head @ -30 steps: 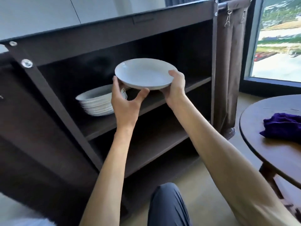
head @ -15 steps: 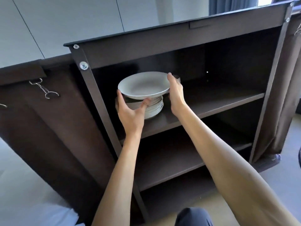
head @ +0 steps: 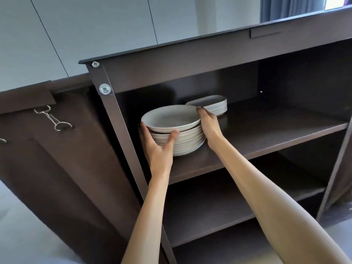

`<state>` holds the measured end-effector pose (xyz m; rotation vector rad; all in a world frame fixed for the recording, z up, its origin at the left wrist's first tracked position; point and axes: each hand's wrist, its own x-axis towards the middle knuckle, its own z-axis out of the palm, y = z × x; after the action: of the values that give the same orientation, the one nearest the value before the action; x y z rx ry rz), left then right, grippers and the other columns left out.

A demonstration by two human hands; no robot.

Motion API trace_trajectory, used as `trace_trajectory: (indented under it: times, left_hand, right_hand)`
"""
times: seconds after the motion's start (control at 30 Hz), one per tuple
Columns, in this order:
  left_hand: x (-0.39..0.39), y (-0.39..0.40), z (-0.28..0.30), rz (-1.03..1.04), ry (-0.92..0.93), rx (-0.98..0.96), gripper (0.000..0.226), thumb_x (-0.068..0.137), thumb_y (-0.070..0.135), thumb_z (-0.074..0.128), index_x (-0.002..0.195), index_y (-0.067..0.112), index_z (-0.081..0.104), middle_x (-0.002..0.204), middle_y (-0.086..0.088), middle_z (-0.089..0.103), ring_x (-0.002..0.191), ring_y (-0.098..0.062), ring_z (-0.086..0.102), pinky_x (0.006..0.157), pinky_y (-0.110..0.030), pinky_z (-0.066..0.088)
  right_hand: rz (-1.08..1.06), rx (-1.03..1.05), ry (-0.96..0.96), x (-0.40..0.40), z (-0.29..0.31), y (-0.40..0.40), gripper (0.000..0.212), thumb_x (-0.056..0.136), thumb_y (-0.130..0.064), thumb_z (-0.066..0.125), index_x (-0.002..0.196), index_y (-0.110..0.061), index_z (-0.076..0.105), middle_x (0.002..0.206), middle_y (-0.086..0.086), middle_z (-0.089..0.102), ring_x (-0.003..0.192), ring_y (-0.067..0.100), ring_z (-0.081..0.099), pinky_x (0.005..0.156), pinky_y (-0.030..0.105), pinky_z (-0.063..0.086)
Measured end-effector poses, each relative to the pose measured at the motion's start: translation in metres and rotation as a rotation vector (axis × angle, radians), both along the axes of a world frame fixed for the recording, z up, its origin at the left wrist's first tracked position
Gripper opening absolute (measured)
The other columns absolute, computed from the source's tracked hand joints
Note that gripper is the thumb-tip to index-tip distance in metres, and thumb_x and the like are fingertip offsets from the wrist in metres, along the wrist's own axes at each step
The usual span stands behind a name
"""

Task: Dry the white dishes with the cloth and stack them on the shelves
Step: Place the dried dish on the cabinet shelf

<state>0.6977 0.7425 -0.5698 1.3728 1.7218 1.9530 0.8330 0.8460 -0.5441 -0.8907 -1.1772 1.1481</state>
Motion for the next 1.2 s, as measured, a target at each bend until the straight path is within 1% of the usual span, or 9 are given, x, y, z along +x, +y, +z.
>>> trace_trajectory:
  times: [0.17, 0.33, 0.6, 0.7, 0.8, 0.87, 0.93, 1.1, 1.2]
  left_hand:
    - [-0.002, 0.005, -0.005, 0.012, -0.011, -0.037, 0.107, 0.083, 0.055, 0.076, 0.164, 0.016, 0.016, 0.171, 0.0, 0.013, 0.156, -0.013, 0.014, 0.123, -0.023, 0.012]
    - [-0.003, 0.009, -0.008, 0.023, -0.051, -0.031, 0.109, 0.08, 0.056, 0.079, 0.163, 0.019, 0.019, 0.17, 0.002, 0.02, 0.154, -0.013, 0.02, 0.118, -0.022, 0.017]
    - [0.002, 0.003, -0.008, 0.044, -0.145, 0.022, 0.109, 0.077, 0.051, 0.085, 0.162, 0.025, 0.023, 0.168, 0.003, 0.025, 0.154, -0.012, 0.022, 0.119, -0.025, 0.02]
    - [0.018, -0.006, -0.009, 0.132, -0.121, 0.271, 0.075, 0.085, 0.039, 0.082, 0.149, 0.014, 0.051, 0.166, -0.006, 0.031, 0.152, -0.015, 0.029, 0.123, -0.034, 0.027]
    - [0.056, -0.007, -0.023, 0.143, 0.064, 0.654, 0.017, 0.096, 0.016, 0.074, 0.107, 0.003, 0.073, 0.139, -0.015, 0.059, 0.127, -0.027, 0.059, 0.106, -0.039, 0.048]
    - [0.104, -0.009, -0.033, -0.027, -0.034, 0.684, 0.007, 0.098, 0.018, 0.071, 0.1, 0.013, 0.076, 0.106, 0.0, 0.075, 0.096, -0.021, 0.072, 0.086, -0.033, 0.056]
    - [0.166, -0.016, -0.037, -0.274, -0.192, 0.567, 0.008, 0.098, 0.026, 0.069, 0.1, 0.024, 0.076, 0.086, 0.007, 0.077, 0.076, -0.019, 0.074, 0.074, -0.027, 0.057]
    - [0.306, -0.036, -0.066, -0.655, -0.241, 0.208, 0.023, 0.098, 0.037, 0.063, 0.101, 0.02, 0.078, 0.075, 0.004, 0.074, 0.068, -0.017, 0.071, 0.067, -0.025, 0.057]
    - [0.374, -0.054, -0.085, -0.843, -0.166, 0.054, 0.025, 0.097, 0.051, 0.055, 0.089, 0.039, 0.076, 0.07, 0.008, 0.072, 0.065, -0.013, 0.07, 0.066, -0.03, 0.058]
  right_hand:
    - [0.012, -0.024, 0.005, -0.001, -0.011, 0.008, 0.031, 0.093, -0.051, 0.056, 0.102, -0.027, 0.074, 0.1, -0.015, 0.075, 0.102, 0.004, 0.067, 0.09, 0.026, 0.048]
    - [0.004, 0.017, -0.013, -0.003, -0.015, 0.01, 0.046, 0.098, -0.049, 0.048, 0.127, -0.017, 0.067, 0.122, -0.003, 0.071, 0.116, 0.015, 0.063, 0.109, 0.039, 0.046]
    - [-0.013, 0.007, -0.173, 0.001, -0.012, 0.002, 0.073, 0.102, -0.063, 0.026, 0.154, -0.014, 0.038, 0.154, 0.005, 0.046, 0.144, 0.022, 0.04, 0.122, 0.04, 0.028]
    - [-0.077, 0.078, -0.16, 0.022, -0.012, -0.015, 0.054, 0.106, -0.051, 0.035, 0.135, -0.013, 0.059, 0.131, -0.006, 0.063, 0.129, 0.015, 0.055, 0.107, 0.03, 0.04]
    - [-0.313, 0.258, -0.187, 0.069, -0.019, -0.038, 0.028, 0.102, -0.026, 0.057, 0.105, -0.006, 0.075, 0.102, -0.002, 0.074, 0.101, 0.009, 0.067, 0.086, 0.029, 0.055]
    - [-0.461, 0.332, -0.134, 0.109, -0.032, -0.055, 0.018, 0.098, -0.016, 0.064, 0.105, -0.008, 0.079, 0.101, -0.004, 0.076, 0.098, 0.004, 0.07, 0.083, 0.019, 0.054]
    - [-0.644, 0.381, -0.078, 0.154, -0.046, -0.075, 0.018, 0.1, -0.013, 0.062, 0.107, -0.01, 0.078, 0.101, -0.004, 0.076, 0.099, 0.005, 0.071, 0.084, 0.019, 0.055]
    - [-0.998, 0.252, -0.127, 0.28, -0.077, -0.125, 0.035, 0.108, -0.031, 0.043, 0.107, -0.019, 0.075, 0.098, -0.011, 0.074, 0.093, 0.003, 0.069, 0.081, 0.021, 0.055]
    - [-1.131, 0.094, -0.265, 0.364, -0.095, -0.159, 0.041, 0.108, -0.037, 0.036, 0.091, -0.02, 0.068, 0.084, -0.011, 0.067, 0.079, 0.0, 0.063, 0.068, 0.016, 0.048]
